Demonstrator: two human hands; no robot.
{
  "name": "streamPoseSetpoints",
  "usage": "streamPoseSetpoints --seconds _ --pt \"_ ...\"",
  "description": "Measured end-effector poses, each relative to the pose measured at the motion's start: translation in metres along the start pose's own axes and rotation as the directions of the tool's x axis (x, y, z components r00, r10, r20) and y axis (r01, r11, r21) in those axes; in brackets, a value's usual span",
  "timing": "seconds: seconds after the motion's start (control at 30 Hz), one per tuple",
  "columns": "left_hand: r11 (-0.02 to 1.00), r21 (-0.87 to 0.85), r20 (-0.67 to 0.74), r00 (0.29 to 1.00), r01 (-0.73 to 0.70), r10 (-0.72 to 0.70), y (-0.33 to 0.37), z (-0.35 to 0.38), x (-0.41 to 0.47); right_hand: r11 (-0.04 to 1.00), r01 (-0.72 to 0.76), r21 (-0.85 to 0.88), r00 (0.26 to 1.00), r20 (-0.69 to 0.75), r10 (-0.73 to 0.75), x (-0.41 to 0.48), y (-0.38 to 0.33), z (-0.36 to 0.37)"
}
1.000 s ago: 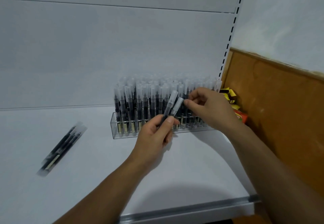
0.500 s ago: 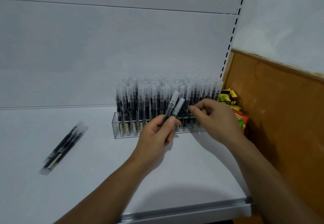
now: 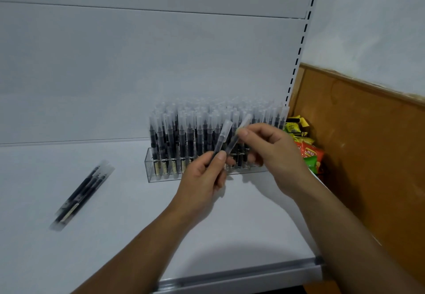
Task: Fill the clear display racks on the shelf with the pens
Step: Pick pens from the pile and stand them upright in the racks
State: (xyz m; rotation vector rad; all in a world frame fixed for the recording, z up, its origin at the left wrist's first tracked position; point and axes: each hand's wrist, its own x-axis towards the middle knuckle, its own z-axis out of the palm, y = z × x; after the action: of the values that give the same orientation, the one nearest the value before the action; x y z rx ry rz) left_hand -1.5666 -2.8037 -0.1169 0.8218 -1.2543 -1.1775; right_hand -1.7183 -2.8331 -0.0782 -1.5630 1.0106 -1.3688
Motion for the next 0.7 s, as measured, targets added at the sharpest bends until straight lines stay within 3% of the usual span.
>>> streamPoseSetpoints --seconds 0.13,0.27,0.43,0.7 --pt "0.999 0.032 -0.034 0.999 0.020 -0.019 -0.003 -0.002 0.003 0.995 0.030 0.098 0.967 -0.256 -0.004 0.013 -0.005 -0.022" --pt "0.999 0.035 -0.037 0.999 0.024 -0.023 -0.004 -0.002 0.003 0.988 0.127 -0.083 0.918 -0.368 -0.148 0.024 -0.006 -0.038" --pt "0.998 0.053 -0.032 0.999 0.019 -0.017 -0.004 -0.002 0.003 0.903 0.155 -0.400 0.920 -0.274 -0.279 0.033 0.002 -0.038" --pt "0.997 0.071 -0.025 1.000 0.005 -0.003 -0.004 -0.002 0.002 0.745 0.081 -0.662 0.977 -0.094 -0.190 0.031 0.016 -0.028"
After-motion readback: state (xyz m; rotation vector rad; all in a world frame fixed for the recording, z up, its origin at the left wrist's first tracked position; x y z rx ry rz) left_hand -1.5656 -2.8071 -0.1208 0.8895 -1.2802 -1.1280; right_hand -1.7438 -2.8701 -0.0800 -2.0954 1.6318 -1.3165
